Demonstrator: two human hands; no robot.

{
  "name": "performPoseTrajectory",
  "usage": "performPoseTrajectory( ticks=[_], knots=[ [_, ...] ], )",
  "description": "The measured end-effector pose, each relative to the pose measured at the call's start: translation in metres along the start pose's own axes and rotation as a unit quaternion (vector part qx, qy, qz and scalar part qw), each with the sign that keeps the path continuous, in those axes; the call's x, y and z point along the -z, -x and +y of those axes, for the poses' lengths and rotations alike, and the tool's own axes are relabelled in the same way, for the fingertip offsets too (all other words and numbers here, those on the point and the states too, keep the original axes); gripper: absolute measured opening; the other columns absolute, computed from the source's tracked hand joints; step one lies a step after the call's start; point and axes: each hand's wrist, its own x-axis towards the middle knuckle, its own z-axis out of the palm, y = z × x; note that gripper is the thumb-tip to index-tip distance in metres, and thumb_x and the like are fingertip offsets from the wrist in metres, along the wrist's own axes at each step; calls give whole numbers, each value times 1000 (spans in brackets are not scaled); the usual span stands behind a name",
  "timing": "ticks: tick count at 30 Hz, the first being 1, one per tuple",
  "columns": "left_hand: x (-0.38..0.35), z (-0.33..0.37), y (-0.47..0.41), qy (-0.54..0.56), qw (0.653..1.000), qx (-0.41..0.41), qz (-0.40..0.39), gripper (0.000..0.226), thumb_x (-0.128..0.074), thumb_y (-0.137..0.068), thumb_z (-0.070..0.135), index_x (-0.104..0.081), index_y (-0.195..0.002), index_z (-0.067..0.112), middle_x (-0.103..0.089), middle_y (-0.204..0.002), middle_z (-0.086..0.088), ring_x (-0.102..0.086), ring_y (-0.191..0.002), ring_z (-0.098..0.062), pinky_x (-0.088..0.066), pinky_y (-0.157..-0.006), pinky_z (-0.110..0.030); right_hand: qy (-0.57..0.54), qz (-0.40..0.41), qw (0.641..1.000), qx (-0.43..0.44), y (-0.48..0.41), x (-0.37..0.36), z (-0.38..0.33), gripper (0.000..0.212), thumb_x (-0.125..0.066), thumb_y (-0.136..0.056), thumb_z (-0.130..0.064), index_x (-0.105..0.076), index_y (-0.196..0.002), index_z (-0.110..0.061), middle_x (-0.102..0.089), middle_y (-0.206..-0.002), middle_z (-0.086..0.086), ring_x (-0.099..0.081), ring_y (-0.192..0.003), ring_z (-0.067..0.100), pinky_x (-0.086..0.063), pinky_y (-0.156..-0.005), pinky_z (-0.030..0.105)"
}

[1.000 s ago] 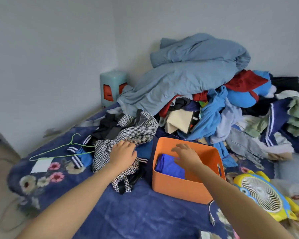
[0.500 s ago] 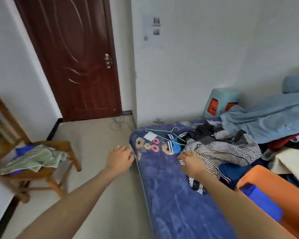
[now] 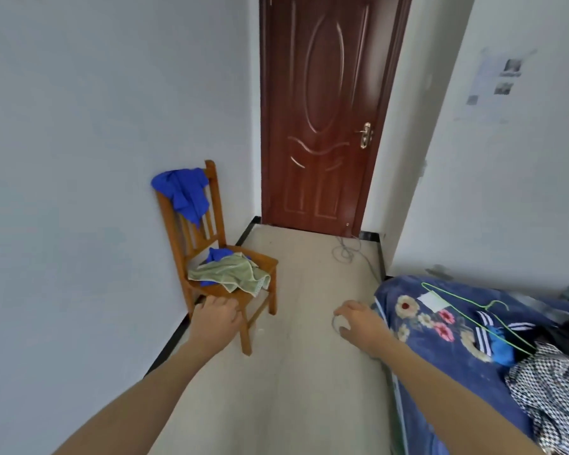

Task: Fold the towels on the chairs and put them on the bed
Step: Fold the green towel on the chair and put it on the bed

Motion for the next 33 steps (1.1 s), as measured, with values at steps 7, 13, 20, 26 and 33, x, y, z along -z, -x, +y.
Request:
performPoseTrajectory(
  ticks=[7,13,20,26,33],
  knots=[
    [0,-123,-8,-5,998,55,19,32,-39,-71,33,-63,-56,18,-59,-51,1,-57,-48,-24,-43,-43,-26,3,-22,1000,23,-60,-22,-100,42,-47,-92,-23,-44,-134,-21,-37,-143,1,-31,-132,20,-32,-106,31],
    [-14,-152,-6,38,997,63,31,36,-38,-74,34,-66,-68,12,-63,-60,-2,-60,-60,-28,-35,-55,-27,54,-48,995,73,-88,-29,-137,44,-45,-93,-23,-41,-137,-20,-32,-147,2,-26,-136,20,-29,-106,33],
    [-41,-125,-14,40,991,103,-81,34,-38,-96,34,-53,-124,20,-57,-124,3,-47,-117,-17,-35,-94,-30,31,-61,995,70,-118,-38,-113,42,-46,-93,-24,-42,-135,-20,-35,-145,1,-31,-133,19,-30,-104,31],
    [-66,-75,-70,54,989,111,-76,34,-38,-96,33,-53,-124,21,-57,-125,4,-47,-119,-15,-35,-94,-27,16,-74,993,92,-157,-37,-63,42,-46,-93,-24,-43,-135,-20,-38,-142,2,-32,-131,19,-31,-103,31],
    [-98,1,-152,71,990,122,-26,26,-45,-93,28,-64,-105,16,-64,-110,-1,-55,-106,-19,-43,-88,-31,22,-56,990,126,-222,-7,25,42,-43,-95,-21,-42,-136,-18,-36,-144,3,-30,-133,20,-31,-102,30]
  ],
)
